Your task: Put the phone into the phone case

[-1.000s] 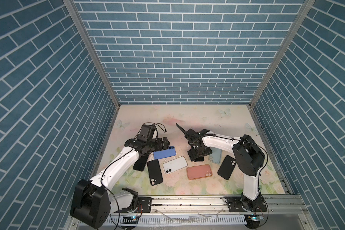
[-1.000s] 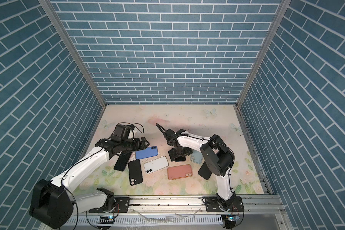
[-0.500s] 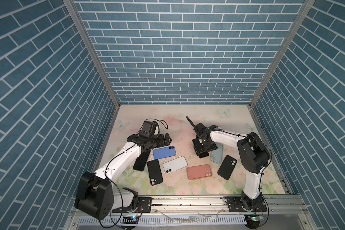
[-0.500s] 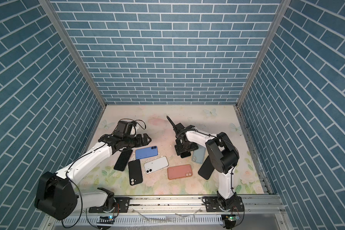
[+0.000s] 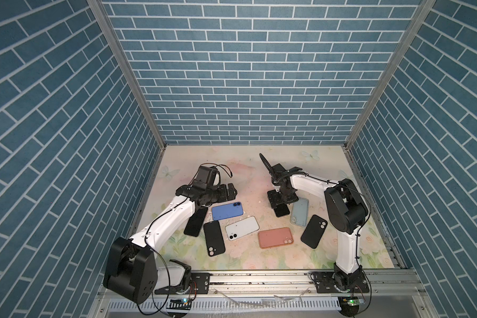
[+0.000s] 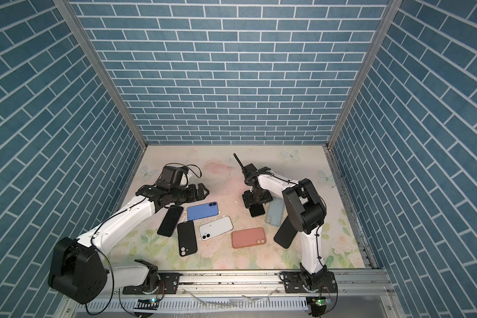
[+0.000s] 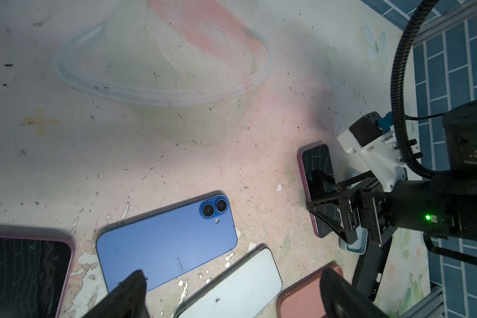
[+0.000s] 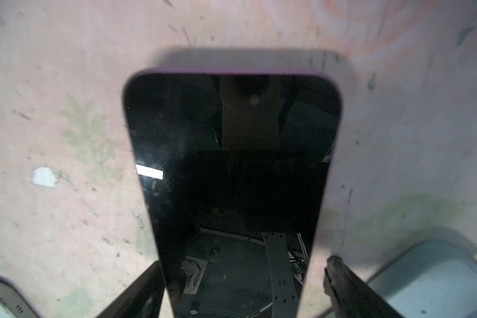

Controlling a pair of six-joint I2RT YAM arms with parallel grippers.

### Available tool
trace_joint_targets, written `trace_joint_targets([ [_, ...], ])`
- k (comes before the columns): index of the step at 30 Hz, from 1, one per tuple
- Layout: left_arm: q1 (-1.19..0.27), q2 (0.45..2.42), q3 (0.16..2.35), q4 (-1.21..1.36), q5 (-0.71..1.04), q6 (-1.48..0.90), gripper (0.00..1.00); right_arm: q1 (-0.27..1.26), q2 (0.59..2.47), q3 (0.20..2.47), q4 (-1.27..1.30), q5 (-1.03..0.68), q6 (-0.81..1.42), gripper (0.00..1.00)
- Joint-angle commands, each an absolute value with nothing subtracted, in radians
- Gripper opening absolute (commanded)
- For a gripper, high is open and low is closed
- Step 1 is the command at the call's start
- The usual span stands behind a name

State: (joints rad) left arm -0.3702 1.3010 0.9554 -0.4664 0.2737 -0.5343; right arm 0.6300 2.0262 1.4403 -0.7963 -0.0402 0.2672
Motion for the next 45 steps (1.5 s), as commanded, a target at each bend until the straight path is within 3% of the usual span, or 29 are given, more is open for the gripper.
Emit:
trace_joint_targets([
  [1,-0.361,1.319,1.0,-0.487,0.252,-0.529,1.0,0.705,2.105,1.453,-0.676,-0.235,0.201,0.89],
  [8,-0.36,1.352,1.065,-0.486,0.255,-0.514,0.99,0.737,2.058,1.436,-0.645,-0.288,0.212,0.86],
  [19,-0.359,1.476,1.218,-0.49,0.314,-0.474,0.99,0.736,1.722,1.299,-0.563,-0.103,0.33,0.97],
  [30,-0.367,1.657,1.353,-0.49,0.436,-0.446,0.99,0.748,1.479,0.96,-0.462,-0.271,0.697,0.99],
  [38,-0.443,1.839,1.474,-0.553,0.514,-0.395,0.96,0.743,1.471,0.811,-0.223,-0.353,0.876,0.99],
  [45,-0.458,1.961,1.503,-0.528,0.6,-0.434,0.93,0.692,1.504,0.786,-0.129,-0.404,0.903,0.99],
])
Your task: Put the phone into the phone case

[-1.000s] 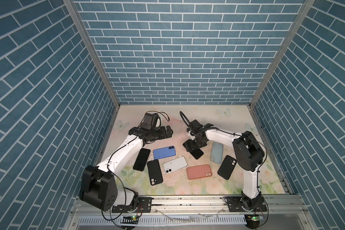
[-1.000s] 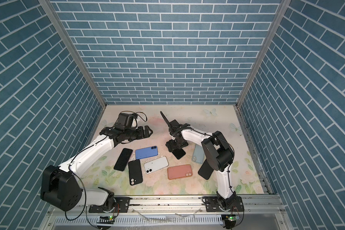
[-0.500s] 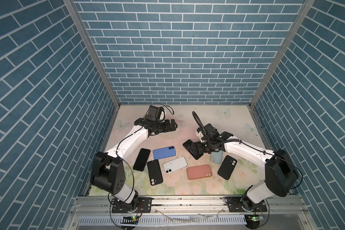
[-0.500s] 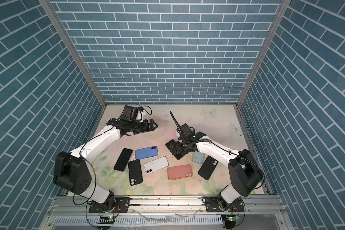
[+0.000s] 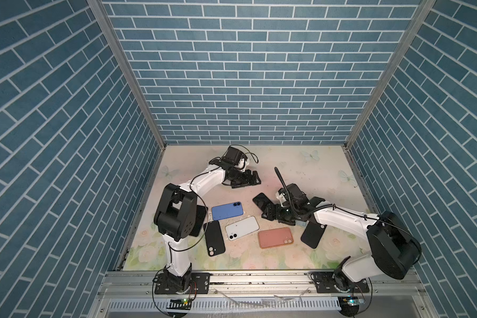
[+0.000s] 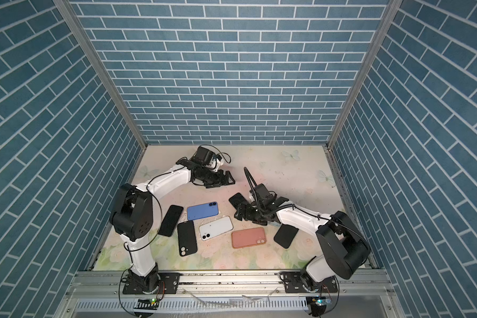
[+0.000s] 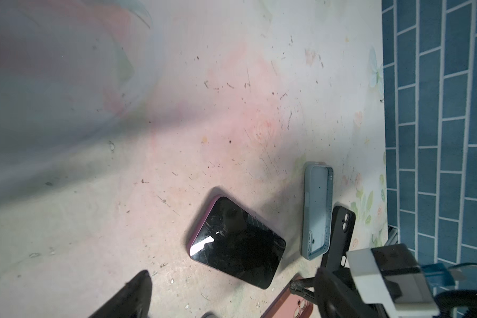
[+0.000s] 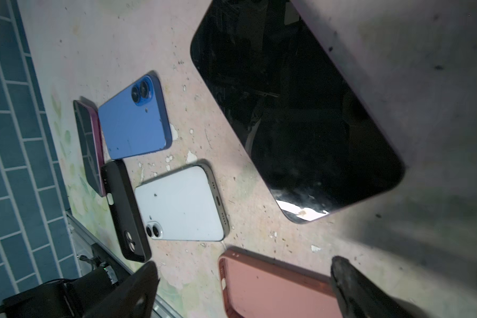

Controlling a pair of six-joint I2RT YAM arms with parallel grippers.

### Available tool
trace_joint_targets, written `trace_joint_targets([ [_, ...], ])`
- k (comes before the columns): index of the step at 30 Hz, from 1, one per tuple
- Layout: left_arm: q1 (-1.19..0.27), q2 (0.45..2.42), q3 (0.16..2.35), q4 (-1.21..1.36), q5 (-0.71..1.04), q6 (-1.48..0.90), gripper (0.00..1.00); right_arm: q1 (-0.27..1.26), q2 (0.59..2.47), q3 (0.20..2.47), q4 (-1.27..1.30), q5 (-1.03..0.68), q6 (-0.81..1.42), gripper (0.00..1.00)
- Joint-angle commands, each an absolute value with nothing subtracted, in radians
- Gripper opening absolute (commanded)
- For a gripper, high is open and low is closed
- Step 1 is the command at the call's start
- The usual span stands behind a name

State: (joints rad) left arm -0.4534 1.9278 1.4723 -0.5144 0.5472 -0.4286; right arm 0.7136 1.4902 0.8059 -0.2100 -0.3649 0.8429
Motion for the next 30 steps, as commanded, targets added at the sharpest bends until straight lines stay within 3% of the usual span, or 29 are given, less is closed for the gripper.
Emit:
trace_joint_targets([
  [1,-0.463,1.976,1.509,-0.523,0.609,-0.437,0.93,0.681,1.508,0.78,-0.118,-0.411,0.906,0.99],
  [17,-0.5,2.166,1.63,-0.523,0.633,-0.464,0.93,0.645,1.499,0.707,-0.067,-0.464,0.941,0.98],
  [30,-0.52,2.179,1.592,-0.534,0.643,-0.465,0.93,0.589,1.545,0.701,0.023,-0.488,0.938,0.99],
])
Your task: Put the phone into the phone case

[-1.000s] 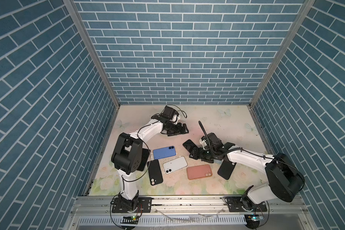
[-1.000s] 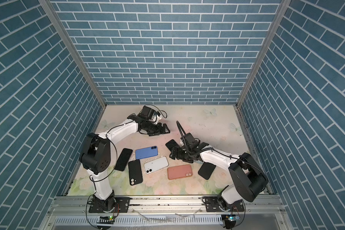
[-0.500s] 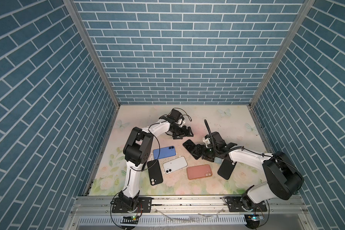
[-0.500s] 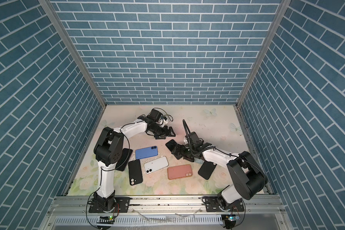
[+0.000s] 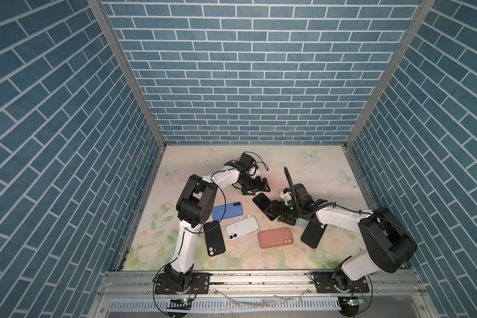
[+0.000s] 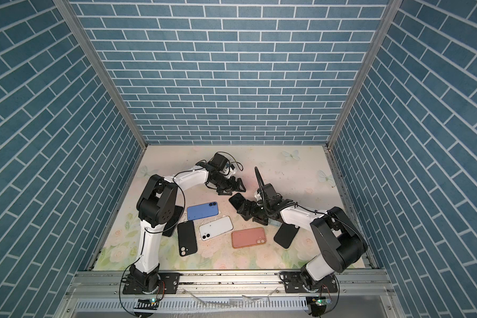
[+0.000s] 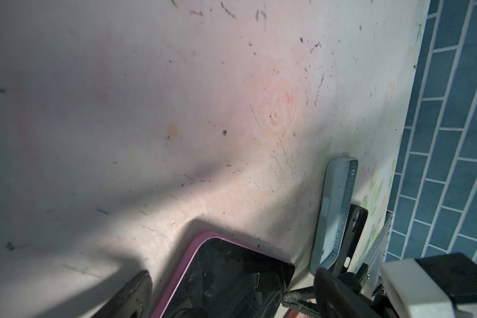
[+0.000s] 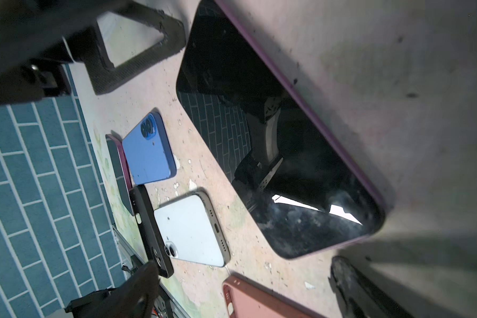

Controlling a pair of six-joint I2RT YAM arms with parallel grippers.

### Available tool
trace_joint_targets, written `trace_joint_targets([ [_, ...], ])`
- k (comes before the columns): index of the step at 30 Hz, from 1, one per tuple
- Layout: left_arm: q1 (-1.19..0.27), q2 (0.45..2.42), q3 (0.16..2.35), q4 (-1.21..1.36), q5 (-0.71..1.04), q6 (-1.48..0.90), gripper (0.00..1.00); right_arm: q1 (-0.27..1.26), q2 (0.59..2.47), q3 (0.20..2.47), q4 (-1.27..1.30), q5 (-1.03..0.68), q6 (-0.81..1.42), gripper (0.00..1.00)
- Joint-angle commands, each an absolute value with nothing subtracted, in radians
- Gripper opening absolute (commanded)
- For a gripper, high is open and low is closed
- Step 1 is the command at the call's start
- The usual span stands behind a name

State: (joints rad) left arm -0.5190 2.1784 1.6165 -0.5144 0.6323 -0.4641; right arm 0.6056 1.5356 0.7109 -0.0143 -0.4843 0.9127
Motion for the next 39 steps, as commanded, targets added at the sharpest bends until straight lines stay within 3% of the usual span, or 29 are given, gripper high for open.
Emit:
trace_joint_targets([
  [1,-0.52,2.175,1.581,-0.535,0.645,-0.462,0.93,0.582,1.545,0.701,0.035,-0.486,0.94,0.98],
  [22,-0.52,2.086,1.444,-0.488,0.675,-0.502,0.92,0.54,1.677,0.786,0.1,-0.522,0.921,0.98],
  [39,-0.519,2.005,1.379,-0.441,0.702,-0.53,0.92,0.408,1.782,0.967,0.013,-0.57,0.79,0.97],
])
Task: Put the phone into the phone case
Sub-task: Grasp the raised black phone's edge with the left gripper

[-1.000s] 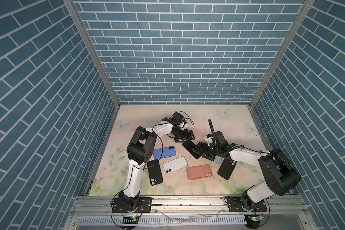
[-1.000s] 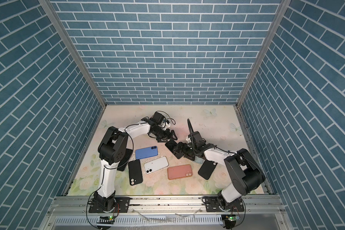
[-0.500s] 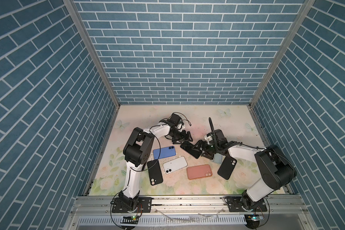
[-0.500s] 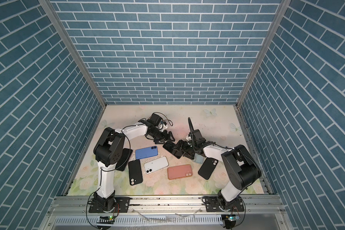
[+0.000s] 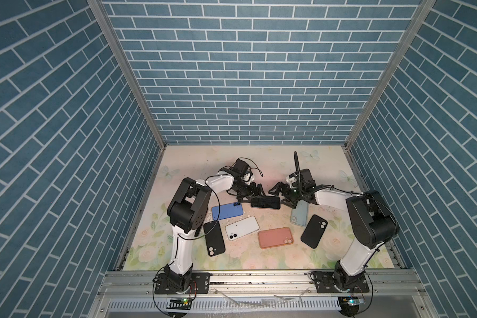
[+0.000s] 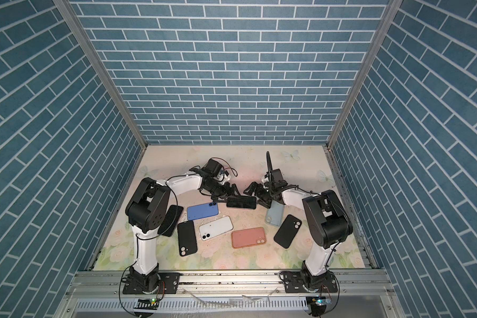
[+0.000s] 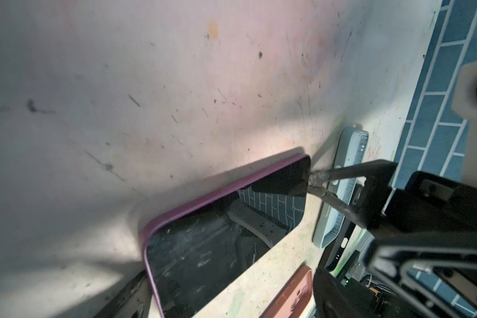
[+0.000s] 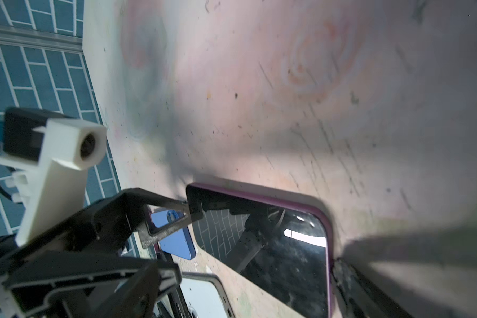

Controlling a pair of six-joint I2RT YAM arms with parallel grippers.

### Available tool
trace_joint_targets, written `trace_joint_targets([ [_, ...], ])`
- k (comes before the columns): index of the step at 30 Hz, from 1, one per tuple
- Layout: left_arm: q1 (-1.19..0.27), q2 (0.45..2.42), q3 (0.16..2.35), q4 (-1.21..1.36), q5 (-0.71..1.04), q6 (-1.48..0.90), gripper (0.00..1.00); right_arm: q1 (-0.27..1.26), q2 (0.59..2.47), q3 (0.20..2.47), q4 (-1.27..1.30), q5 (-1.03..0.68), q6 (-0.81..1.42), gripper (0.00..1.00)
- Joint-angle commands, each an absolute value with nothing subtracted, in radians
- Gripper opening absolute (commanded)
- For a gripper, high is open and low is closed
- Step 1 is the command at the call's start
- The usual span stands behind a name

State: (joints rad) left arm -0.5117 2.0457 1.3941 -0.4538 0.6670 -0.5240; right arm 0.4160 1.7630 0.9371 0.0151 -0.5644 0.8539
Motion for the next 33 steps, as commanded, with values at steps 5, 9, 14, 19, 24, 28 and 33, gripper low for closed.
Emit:
trace_joint_targets([
  [5,-0.506,1.988,1.346,-0.374,0.69,-0.562,0.91,0.405,1.788,0.981,-0.061,-0.557,0.743,0.95],
  [9,-0.497,1.983,1.316,-0.302,0.689,-0.595,0.9,0.405,1.789,0.944,-0.055,-0.562,0.747,0.93],
  [14,-0.497,1.983,1.287,-0.232,0.691,-0.628,0.86,0.405,1.79,0.909,-0.047,-0.558,0.749,0.93],
  [19,-0.498,1.98,1.266,-0.182,0.713,-0.659,0.83,0.407,1.809,0.879,0.005,-0.584,0.782,0.92],
  [24,-0.499,1.938,1.246,-0.129,0.71,-0.682,0.8,0.408,1.827,0.861,0.037,-0.595,0.801,0.92],
  [28,-0.499,1.886,1.232,-0.065,0.705,-0.714,0.79,0.408,1.827,0.852,0.05,-0.598,0.807,0.92],
  [33,-0.506,1.857,1.224,-0.002,0.706,-0.752,0.77,0.408,1.825,0.847,0.054,-0.597,0.806,0.92],
])
